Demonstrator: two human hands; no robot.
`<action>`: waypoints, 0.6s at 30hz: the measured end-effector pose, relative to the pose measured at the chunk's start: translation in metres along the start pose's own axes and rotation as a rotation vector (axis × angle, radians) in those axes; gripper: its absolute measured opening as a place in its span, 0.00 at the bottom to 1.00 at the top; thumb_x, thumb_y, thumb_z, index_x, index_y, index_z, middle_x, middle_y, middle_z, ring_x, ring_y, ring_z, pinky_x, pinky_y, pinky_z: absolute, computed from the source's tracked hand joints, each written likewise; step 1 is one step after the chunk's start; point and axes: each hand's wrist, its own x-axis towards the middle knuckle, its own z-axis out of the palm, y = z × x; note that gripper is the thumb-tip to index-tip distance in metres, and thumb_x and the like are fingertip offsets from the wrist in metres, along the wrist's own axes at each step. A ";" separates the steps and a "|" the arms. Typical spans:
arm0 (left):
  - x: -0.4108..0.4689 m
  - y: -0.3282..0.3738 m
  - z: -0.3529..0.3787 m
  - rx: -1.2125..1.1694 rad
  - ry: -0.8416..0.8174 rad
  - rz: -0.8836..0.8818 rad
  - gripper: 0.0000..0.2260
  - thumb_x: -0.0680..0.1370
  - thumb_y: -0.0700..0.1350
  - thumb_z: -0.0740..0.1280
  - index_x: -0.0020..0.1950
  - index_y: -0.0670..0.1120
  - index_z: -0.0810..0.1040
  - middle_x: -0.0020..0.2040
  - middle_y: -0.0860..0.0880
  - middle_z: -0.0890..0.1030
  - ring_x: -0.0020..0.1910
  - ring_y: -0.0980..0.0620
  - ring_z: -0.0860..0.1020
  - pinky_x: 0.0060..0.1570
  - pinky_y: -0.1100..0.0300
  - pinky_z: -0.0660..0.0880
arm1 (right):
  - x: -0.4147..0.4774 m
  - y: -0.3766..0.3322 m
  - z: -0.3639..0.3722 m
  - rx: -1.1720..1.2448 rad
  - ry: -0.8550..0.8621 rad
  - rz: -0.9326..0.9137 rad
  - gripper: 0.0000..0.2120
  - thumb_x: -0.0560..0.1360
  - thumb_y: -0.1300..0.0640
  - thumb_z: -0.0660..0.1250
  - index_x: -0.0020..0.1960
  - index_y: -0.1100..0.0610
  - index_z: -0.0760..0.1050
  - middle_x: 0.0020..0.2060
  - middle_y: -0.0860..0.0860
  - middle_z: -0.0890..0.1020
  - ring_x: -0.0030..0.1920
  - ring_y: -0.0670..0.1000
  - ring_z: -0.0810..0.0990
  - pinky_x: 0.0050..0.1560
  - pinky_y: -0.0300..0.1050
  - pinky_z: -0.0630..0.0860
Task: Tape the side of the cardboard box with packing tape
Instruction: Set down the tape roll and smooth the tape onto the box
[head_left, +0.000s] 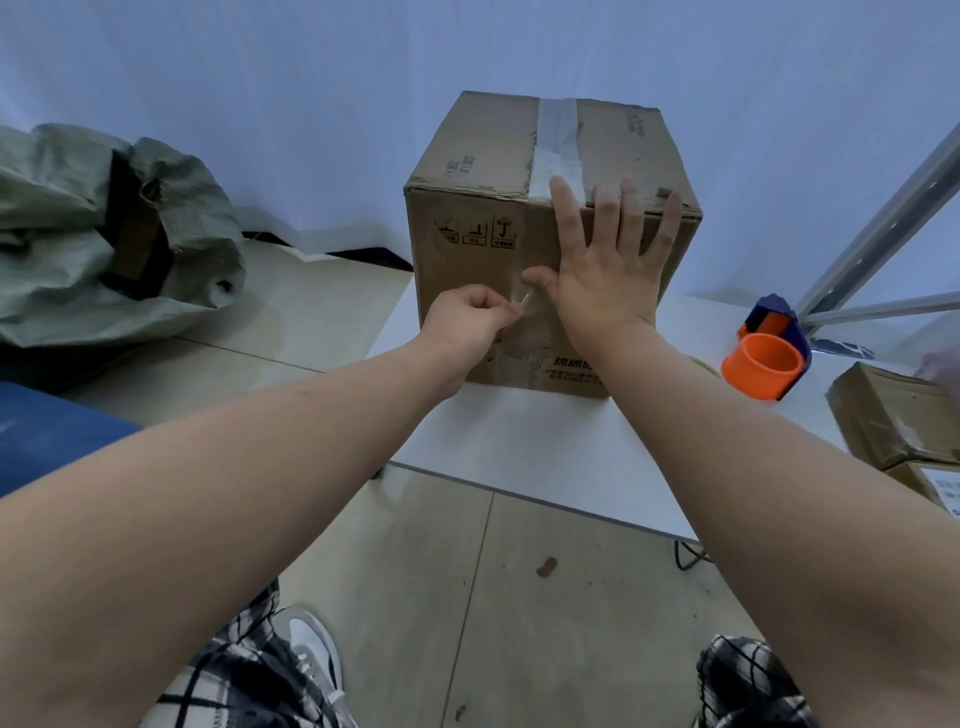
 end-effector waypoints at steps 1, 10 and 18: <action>0.000 0.000 0.001 0.000 0.008 -0.002 0.07 0.77 0.43 0.68 0.41 0.43 0.75 0.37 0.50 0.76 0.36 0.56 0.72 0.36 0.65 0.69 | 0.000 0.000 -0.002 0.006 -0.006 0.000 0.35 0.73 0.37 0.59 0.71 0.48 0.45 0.68 0.59 0.60 0.70 0.60 0.53 0.71 0.67 0.41; 0.001 -0.001 0.003 0.013 0.039 -0.024 0.07 0.77 0.44 0.68 0.41 0.43 0.75 0.38 0.49 0.77 0.39 0.53 0.73 0.38 0.63 0.70 | 0.002 -0.003 -0.004 0.027 0.065 0.018 0.27 0.74 0.39 0.60 0.66 0.51 0.57 0.63 0.60 0.70 0.66 0.61 0.64 0.69 0.68 0.53; 0.002 0.005 0.004 -0.015 0.049 -0.039 0.06 0.76 0.44 0.69 0.42 0.43 0.77 0.39 0.48 0.78 0.39 0.52 0.74 0.38 0.63 0.71 | -0.002 -0.001 -0.005 -0.076 -0.008 -0.027 0.39 0.70 0.35 0.63 0.70 0.53 0.51 0.66 0.61 0.67 0.70 0.64 0.63 0.70 0.70 0.48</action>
